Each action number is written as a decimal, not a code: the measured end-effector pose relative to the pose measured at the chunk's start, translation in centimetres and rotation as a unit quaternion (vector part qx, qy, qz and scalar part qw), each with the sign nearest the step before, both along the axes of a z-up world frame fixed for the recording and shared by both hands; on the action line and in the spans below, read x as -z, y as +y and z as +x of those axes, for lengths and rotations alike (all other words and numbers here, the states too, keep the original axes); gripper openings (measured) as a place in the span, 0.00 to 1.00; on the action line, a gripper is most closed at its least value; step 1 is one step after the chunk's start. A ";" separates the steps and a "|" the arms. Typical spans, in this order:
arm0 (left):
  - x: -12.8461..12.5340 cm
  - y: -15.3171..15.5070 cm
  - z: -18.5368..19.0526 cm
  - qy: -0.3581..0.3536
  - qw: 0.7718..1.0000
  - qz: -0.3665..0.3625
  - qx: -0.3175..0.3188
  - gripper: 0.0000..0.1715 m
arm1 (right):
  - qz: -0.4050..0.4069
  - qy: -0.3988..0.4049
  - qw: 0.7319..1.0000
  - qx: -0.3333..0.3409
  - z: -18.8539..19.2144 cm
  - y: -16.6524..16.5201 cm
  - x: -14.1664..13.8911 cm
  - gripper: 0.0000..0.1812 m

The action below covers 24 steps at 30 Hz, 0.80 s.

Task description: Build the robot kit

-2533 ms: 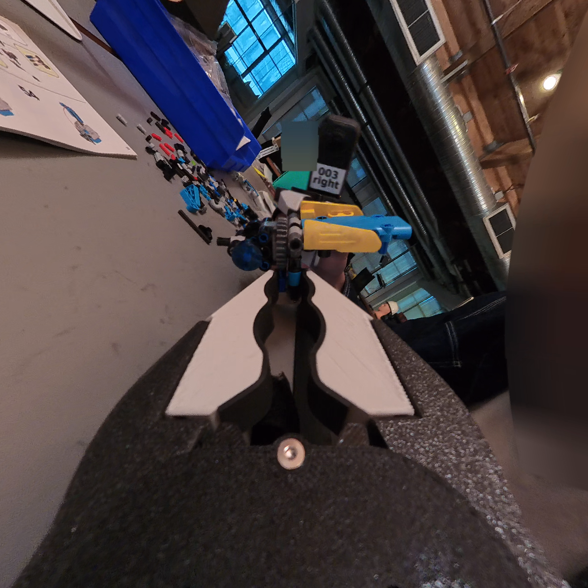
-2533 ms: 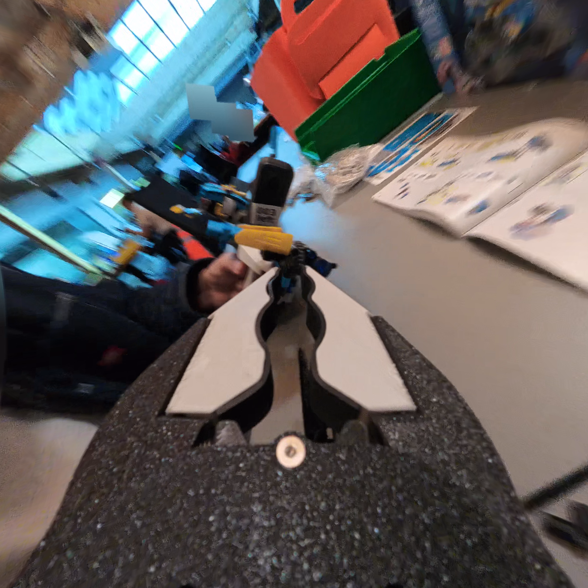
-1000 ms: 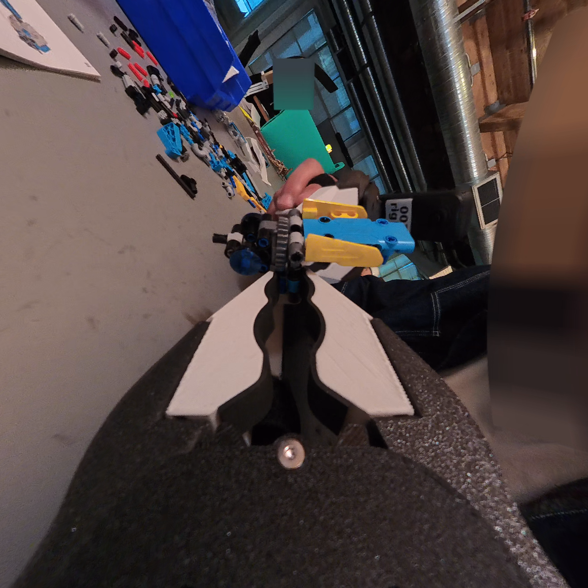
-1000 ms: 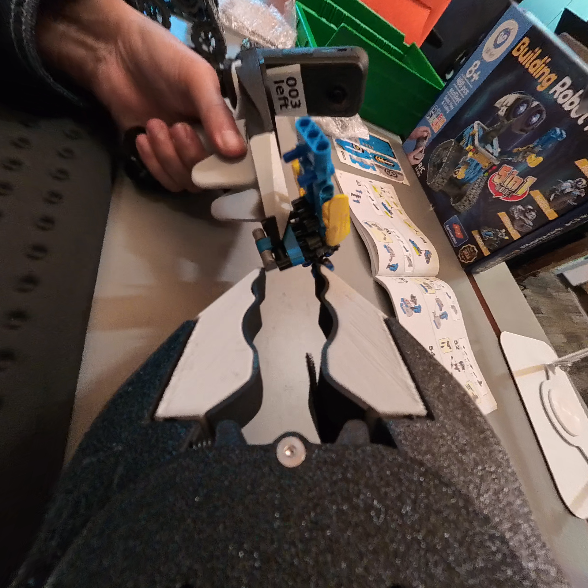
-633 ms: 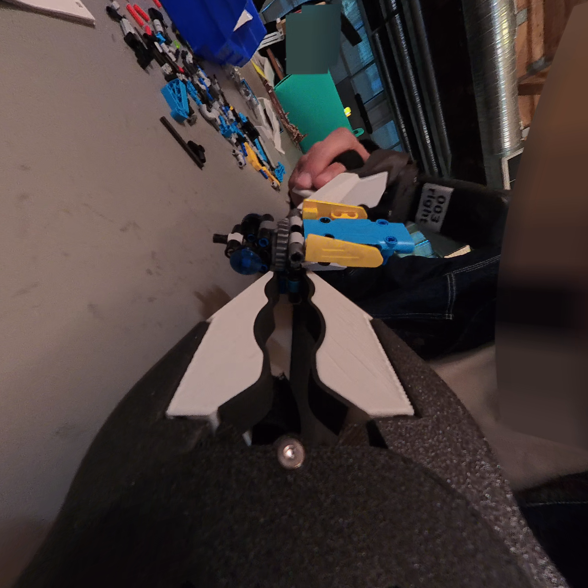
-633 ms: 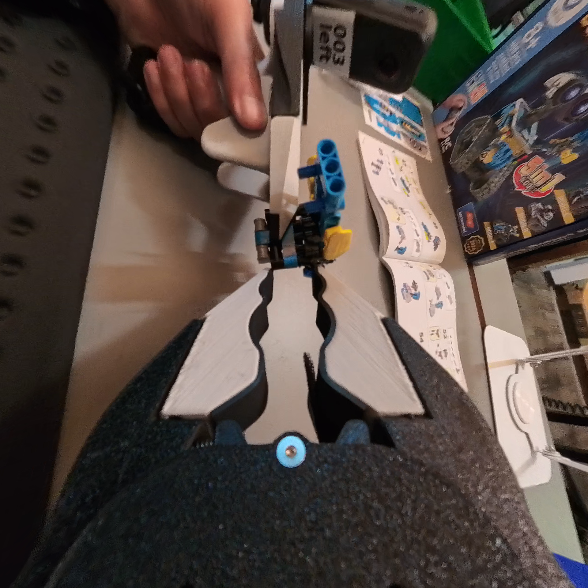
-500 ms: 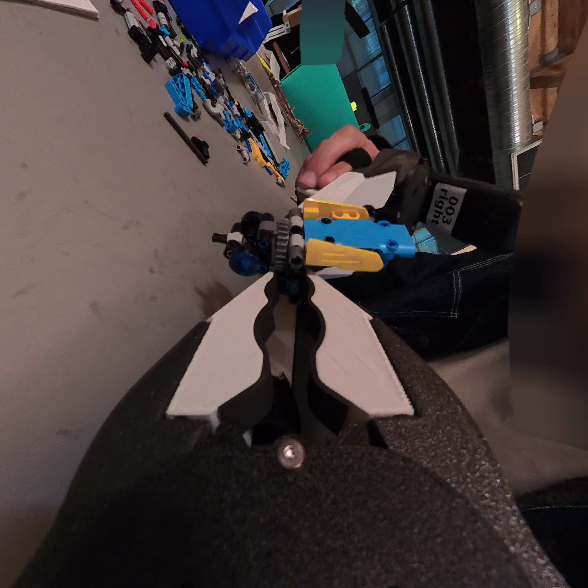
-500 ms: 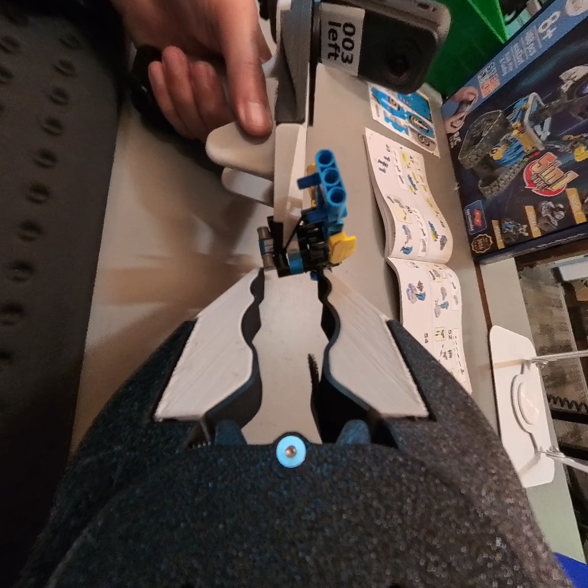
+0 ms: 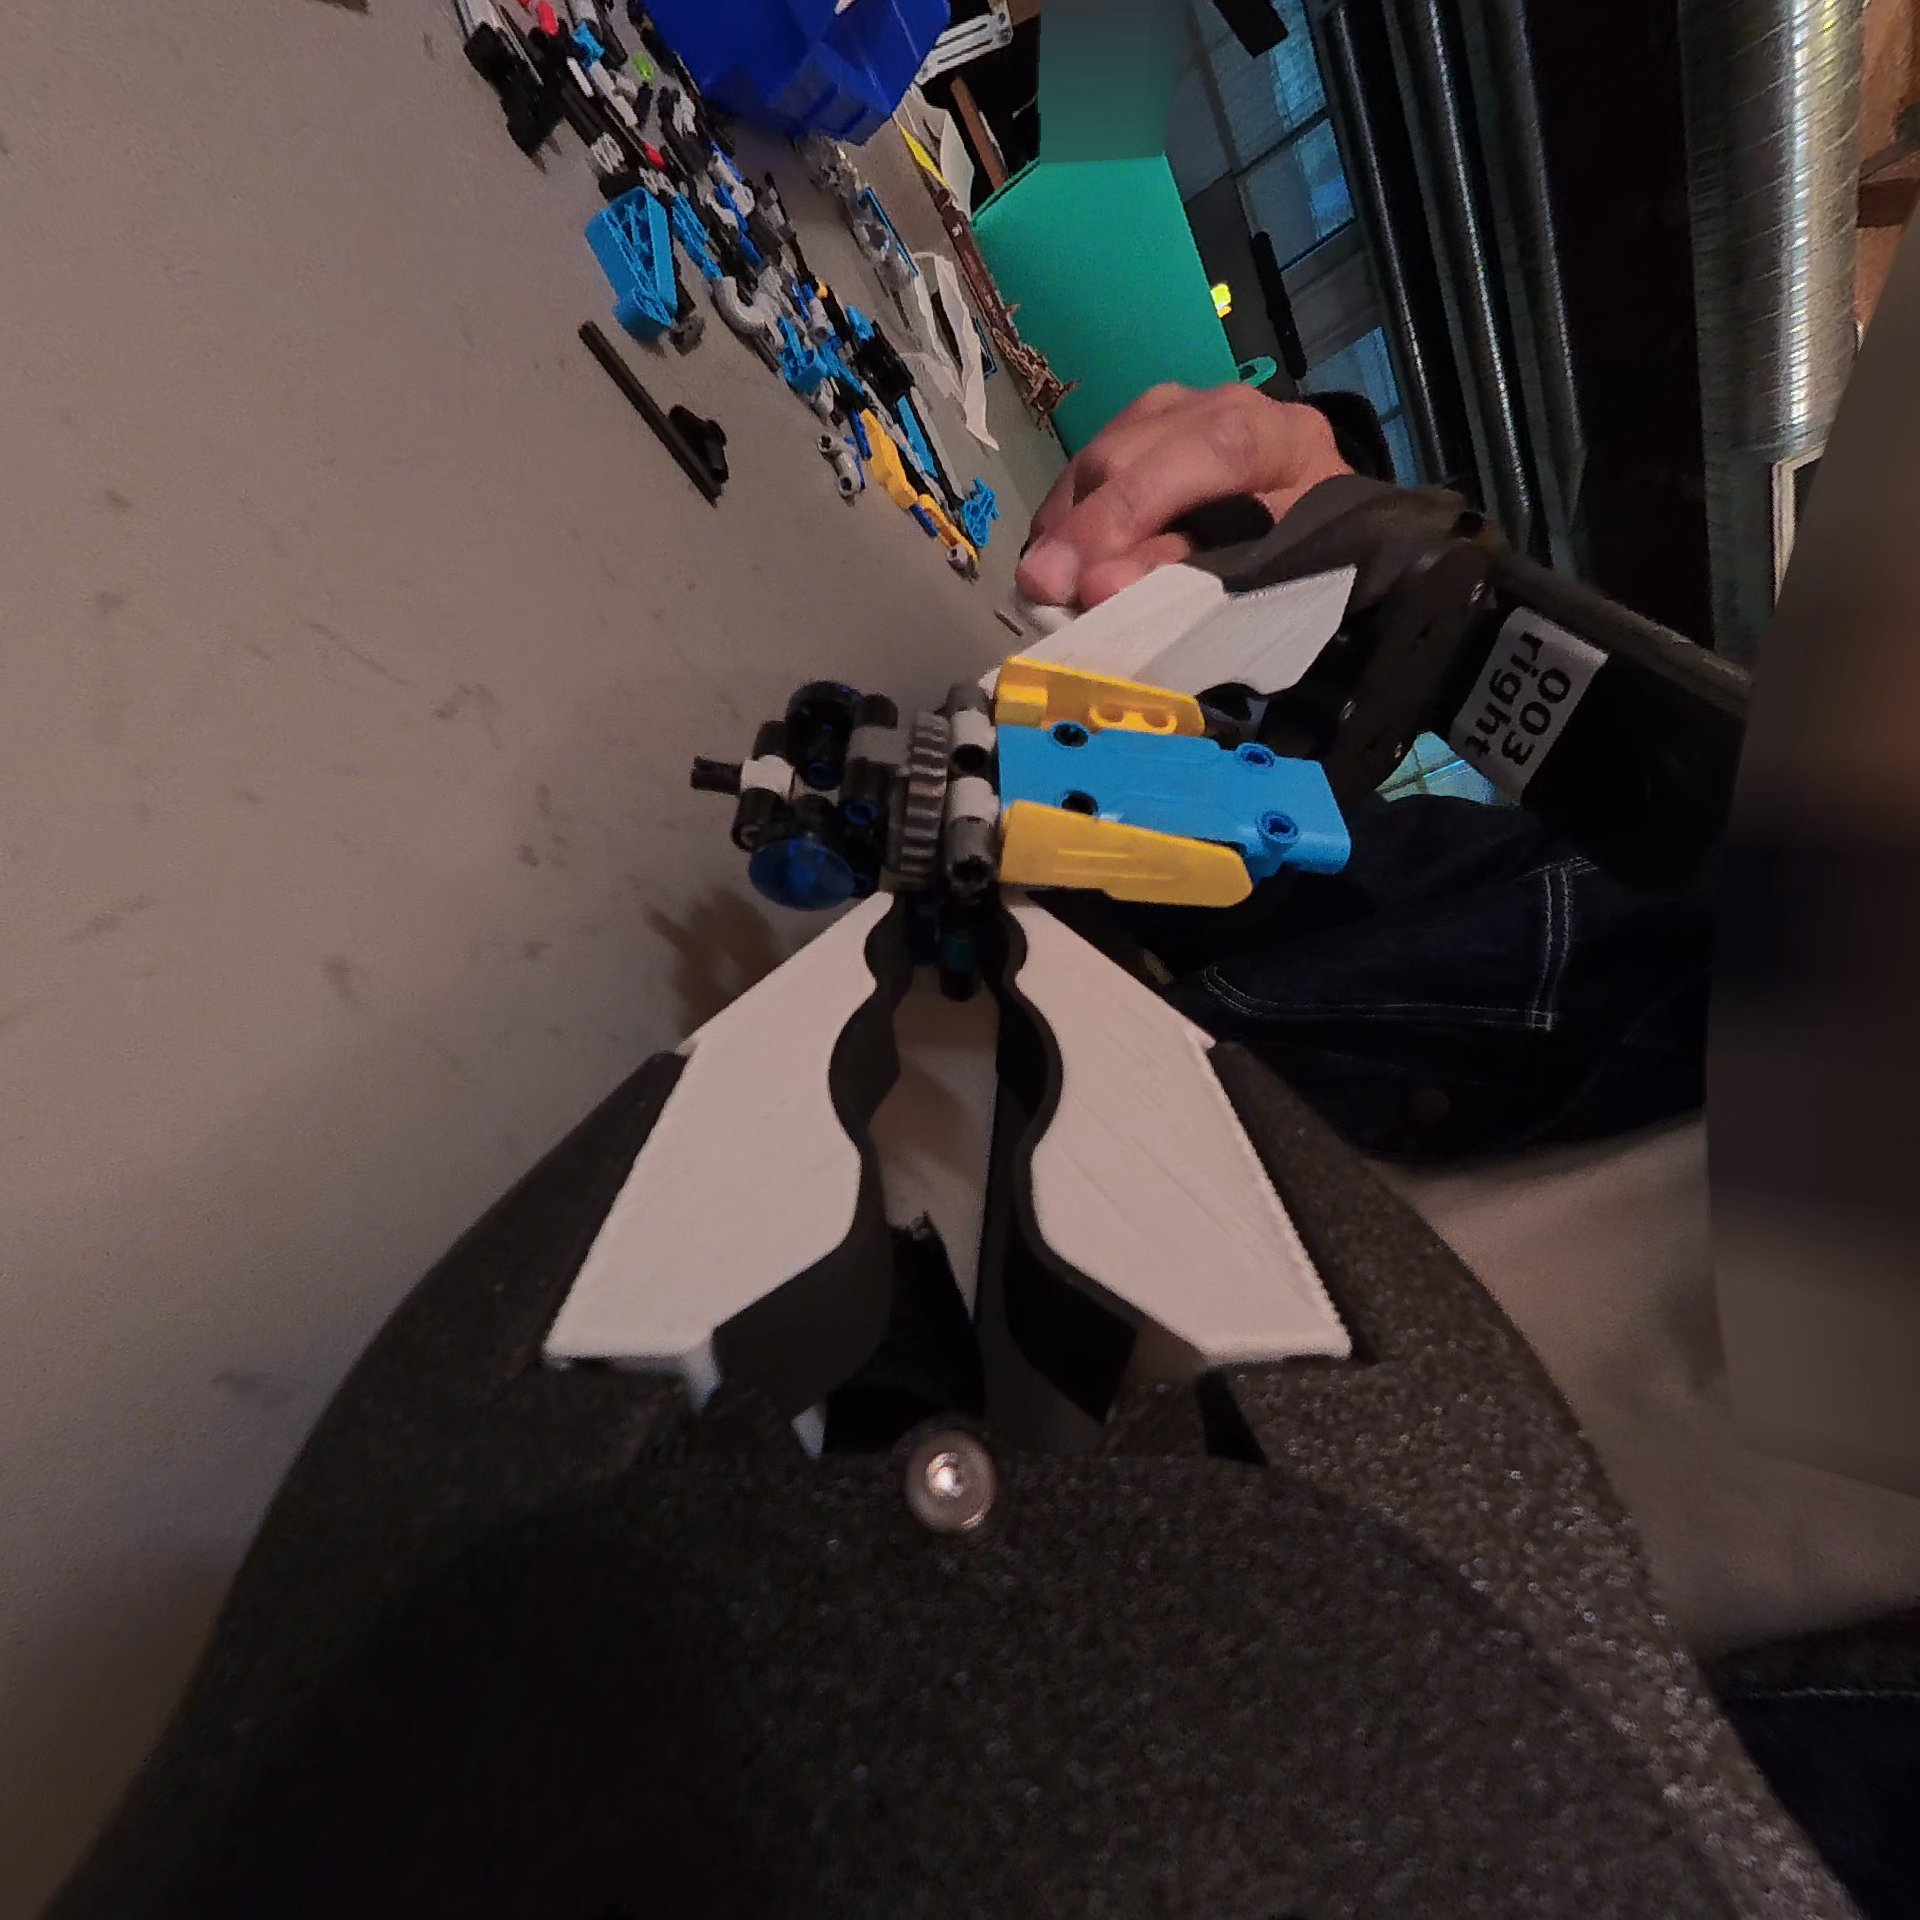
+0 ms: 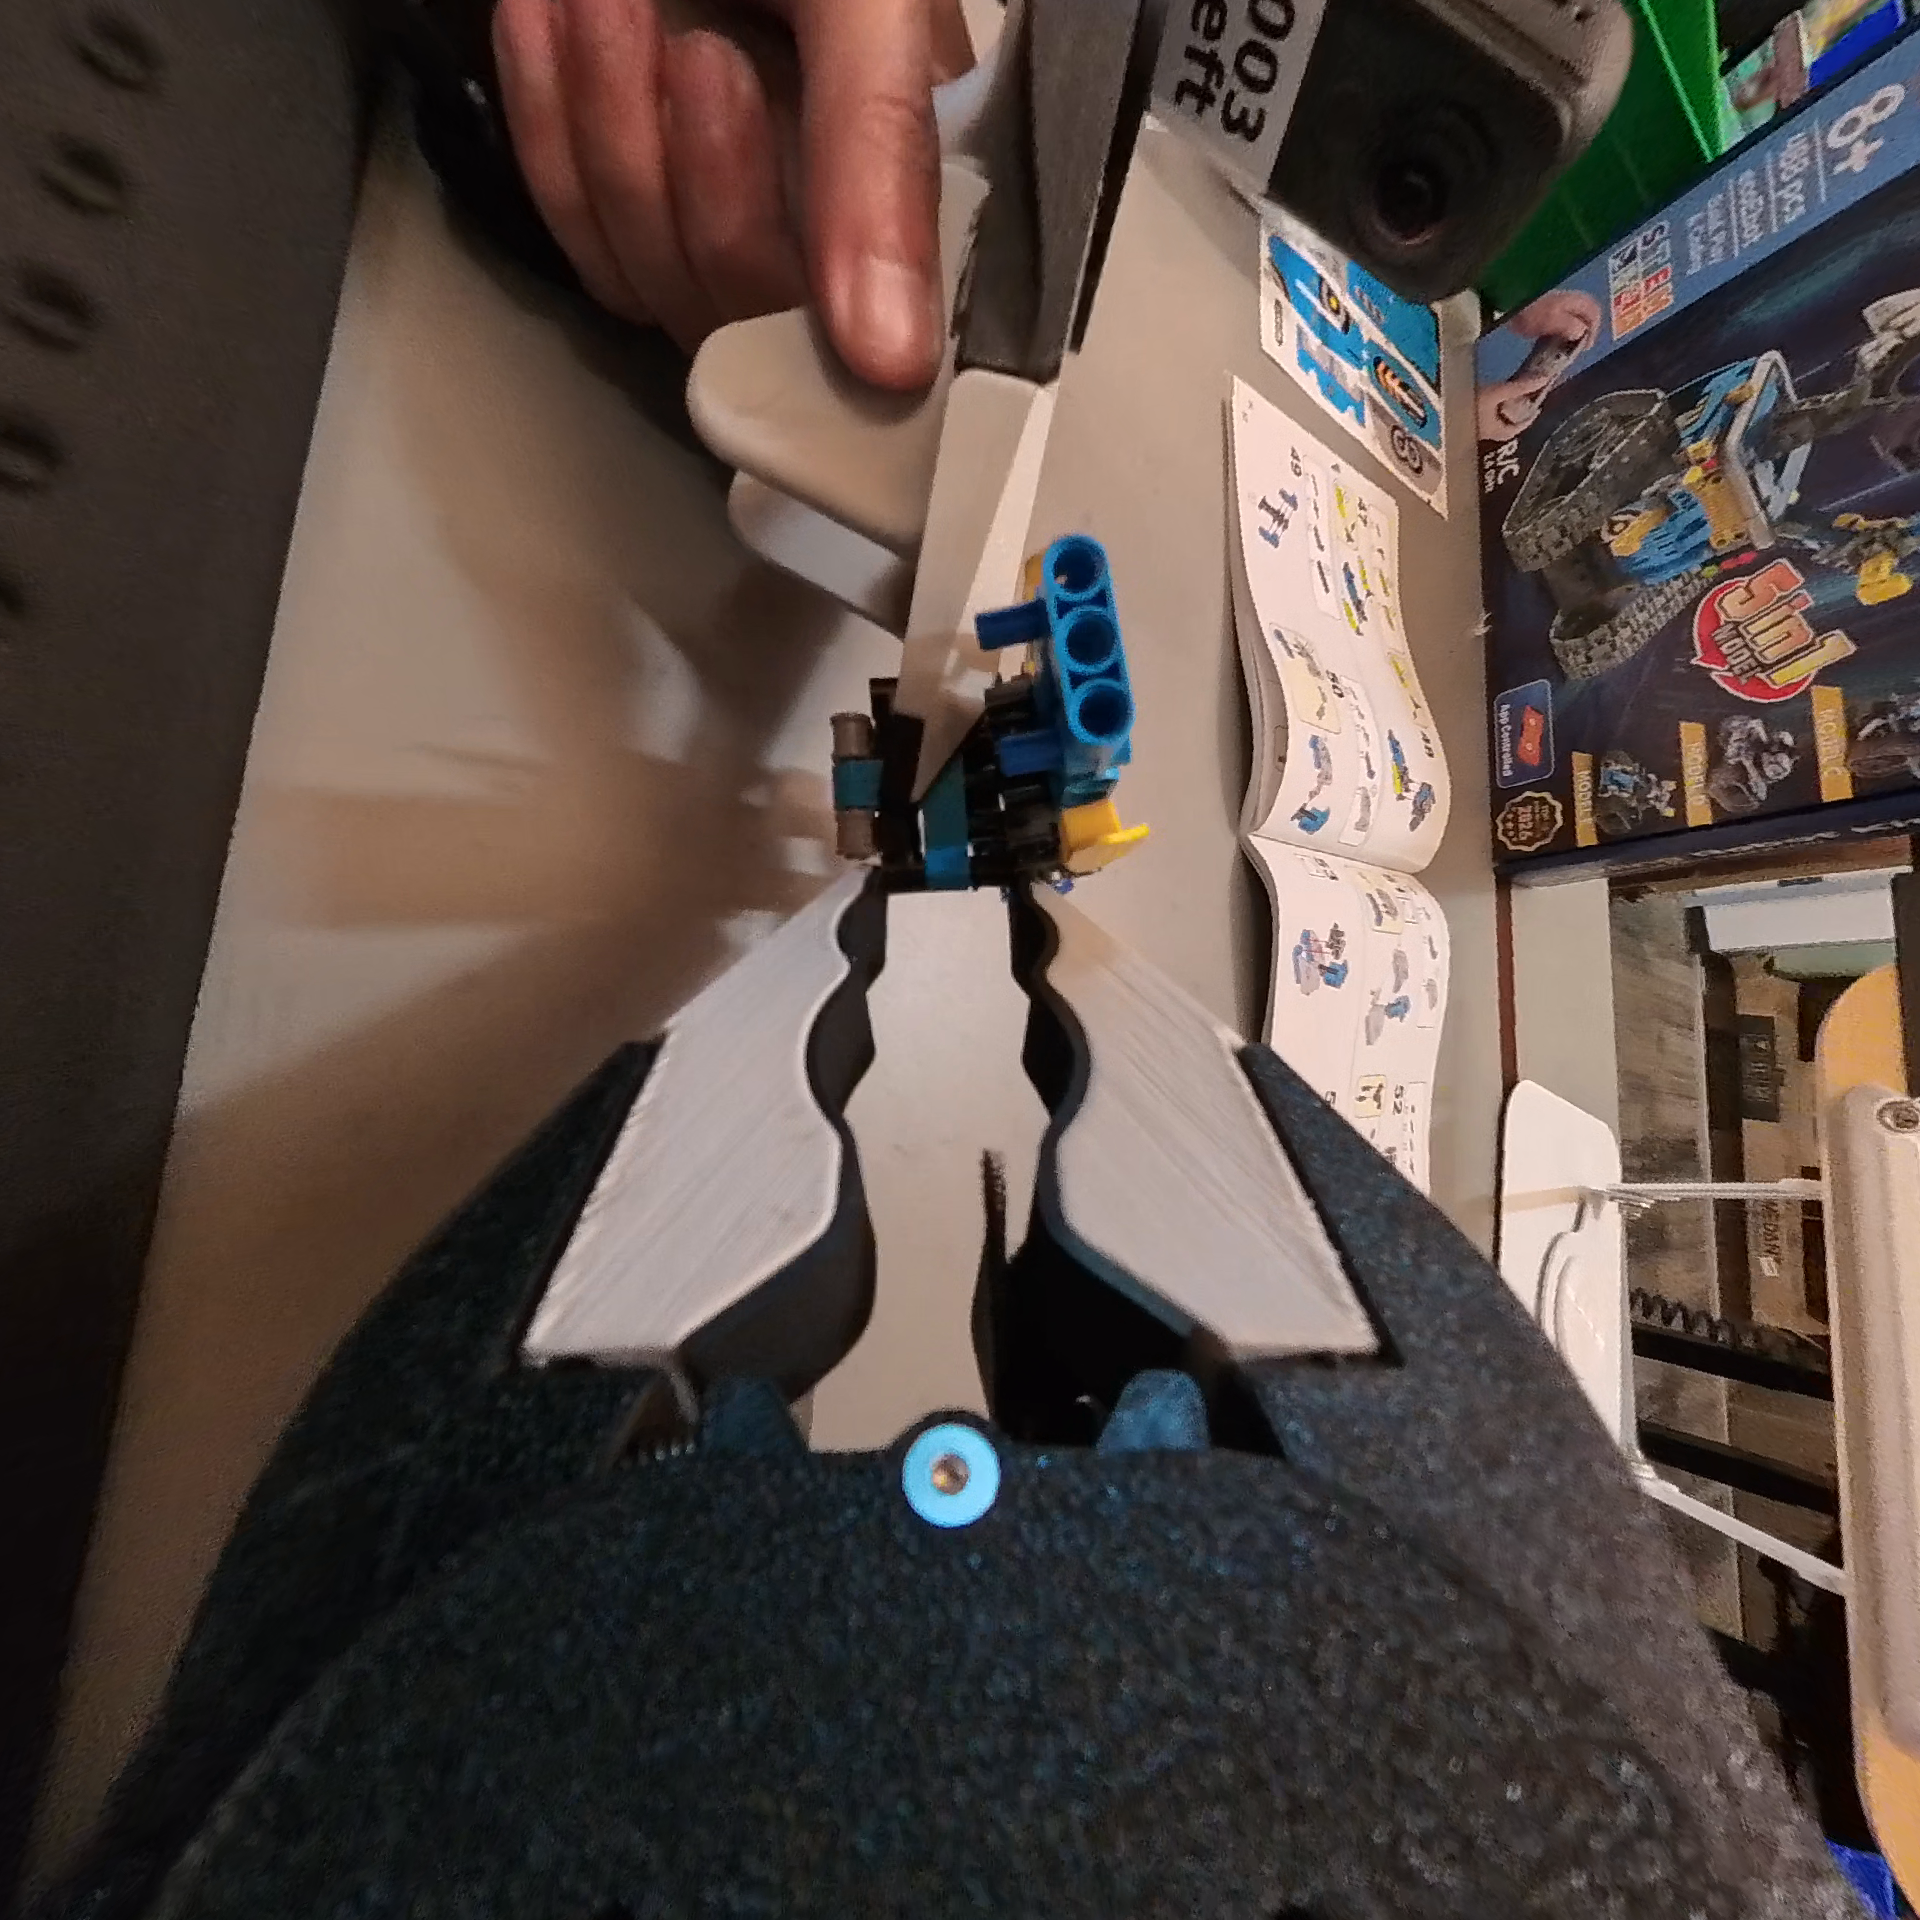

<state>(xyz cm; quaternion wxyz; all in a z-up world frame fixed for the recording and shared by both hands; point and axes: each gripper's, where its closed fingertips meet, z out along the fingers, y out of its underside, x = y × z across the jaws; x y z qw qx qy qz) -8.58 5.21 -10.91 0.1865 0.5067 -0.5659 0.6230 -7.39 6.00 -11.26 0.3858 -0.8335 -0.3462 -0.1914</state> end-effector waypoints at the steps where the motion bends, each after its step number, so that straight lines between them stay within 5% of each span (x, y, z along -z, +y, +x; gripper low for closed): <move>1: -0.1 0.0 0.1 -0.002 1.000 -0.003 -0.002 0.06 | 0.007 0.000 1.000 -0.001 0.1 0.1 -0.1 0.13; 24: 0.2 0.2 0.2 0.002 1.000 0.005 -0.010 0.05 | 0.014 0.009 1.000 -0.002 -0.4 0.2 0.5 0.12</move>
